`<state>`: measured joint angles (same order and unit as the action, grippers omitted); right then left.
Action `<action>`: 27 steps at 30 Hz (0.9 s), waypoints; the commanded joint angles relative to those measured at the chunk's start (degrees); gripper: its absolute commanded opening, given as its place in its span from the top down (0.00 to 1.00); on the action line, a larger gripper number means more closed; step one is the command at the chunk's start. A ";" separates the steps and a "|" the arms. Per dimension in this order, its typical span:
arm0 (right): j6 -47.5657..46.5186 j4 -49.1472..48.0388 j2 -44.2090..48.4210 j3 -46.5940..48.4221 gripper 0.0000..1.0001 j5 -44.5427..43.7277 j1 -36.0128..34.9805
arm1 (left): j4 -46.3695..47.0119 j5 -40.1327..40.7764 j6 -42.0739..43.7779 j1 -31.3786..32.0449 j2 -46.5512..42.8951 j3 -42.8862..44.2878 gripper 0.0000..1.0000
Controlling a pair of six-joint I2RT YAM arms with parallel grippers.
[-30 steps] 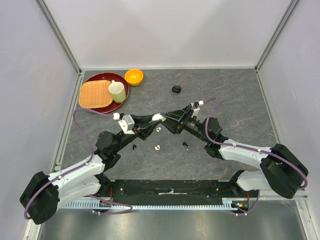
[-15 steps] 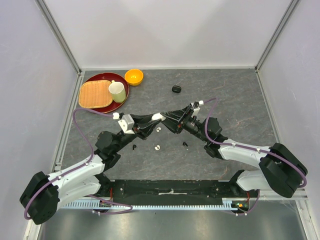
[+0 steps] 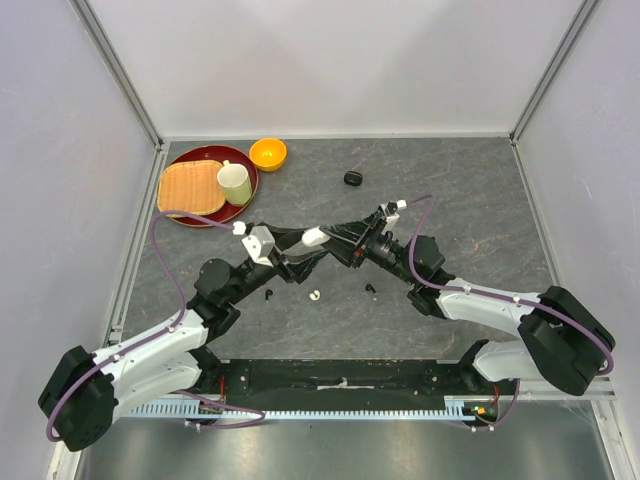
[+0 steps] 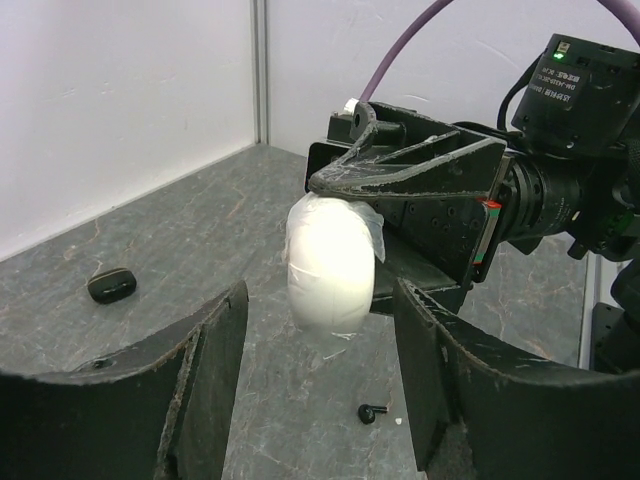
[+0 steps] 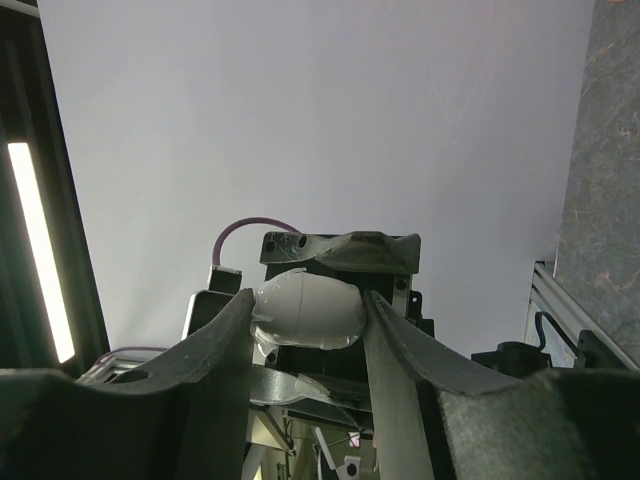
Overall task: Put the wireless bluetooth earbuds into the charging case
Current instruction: Open the charging case.
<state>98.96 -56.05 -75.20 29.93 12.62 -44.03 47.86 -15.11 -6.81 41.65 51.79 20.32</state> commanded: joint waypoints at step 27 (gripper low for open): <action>0.62 -2.31 -0.65 1.53 0.99 -0.49 -0.53 | 9.27 -0.88 -1.37 0.28 2.53 2.18 0.53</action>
<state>98.76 -55.68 -75.24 29.93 12.60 -44.14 52.77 -15.57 -7.05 41.65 54.28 20.43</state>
